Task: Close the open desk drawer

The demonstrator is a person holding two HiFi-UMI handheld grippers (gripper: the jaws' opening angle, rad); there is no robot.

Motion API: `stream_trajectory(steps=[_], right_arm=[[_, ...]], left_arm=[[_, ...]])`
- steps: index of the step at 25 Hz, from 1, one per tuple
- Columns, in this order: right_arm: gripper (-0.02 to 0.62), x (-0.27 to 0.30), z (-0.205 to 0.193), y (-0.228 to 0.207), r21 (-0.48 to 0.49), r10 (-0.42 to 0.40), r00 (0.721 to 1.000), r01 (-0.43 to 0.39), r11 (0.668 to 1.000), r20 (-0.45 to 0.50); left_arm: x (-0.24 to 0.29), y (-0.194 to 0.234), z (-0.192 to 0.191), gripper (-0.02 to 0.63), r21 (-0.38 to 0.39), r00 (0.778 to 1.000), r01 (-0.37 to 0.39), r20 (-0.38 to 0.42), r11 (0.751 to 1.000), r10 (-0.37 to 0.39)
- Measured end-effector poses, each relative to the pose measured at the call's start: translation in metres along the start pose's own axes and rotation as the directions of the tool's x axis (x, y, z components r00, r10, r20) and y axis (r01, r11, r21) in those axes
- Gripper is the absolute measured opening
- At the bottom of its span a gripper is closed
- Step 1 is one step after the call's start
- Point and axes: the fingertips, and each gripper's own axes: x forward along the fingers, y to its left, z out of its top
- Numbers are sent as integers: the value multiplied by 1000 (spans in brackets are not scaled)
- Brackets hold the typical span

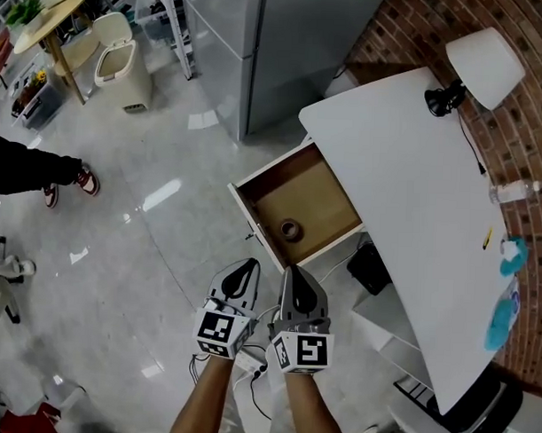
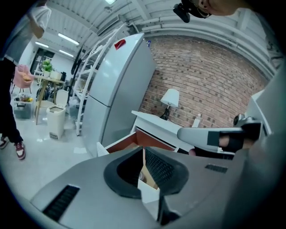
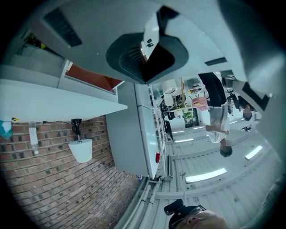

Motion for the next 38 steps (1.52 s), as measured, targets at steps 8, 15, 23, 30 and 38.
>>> stream_trajectory(steps=[8, 15, 23, 30, 38], right_arm=[[11, 6, -20, -4, -11, 27, 1000, -27, 1000, -10], [11, 15, -32, -4, -12, 43, 999, -43, 999, -14], [11, 19, -40, -8, -1, 43, 999, -43, 999, -26], [11, 22, -39, -13, -7, 43, 999, -44, 999, -17], [11, 25, -45, -16, 10, 58, 998, -58, 998, -21]], left_arm=[[33, 19, -54, 50, -405, 988, 153, 68, 901, -137], [53, 44, -86, 95, -645, 974, 226, 167, 730, -154], [70, 64, -126, 116, -782, 964, 266, 223, 563, -147], [84, 69, -155, 123, -826, 963, 268, 220, 496, -154], [103, 84, -181, 152, -891, 969, 247, 226, 381, -101]])
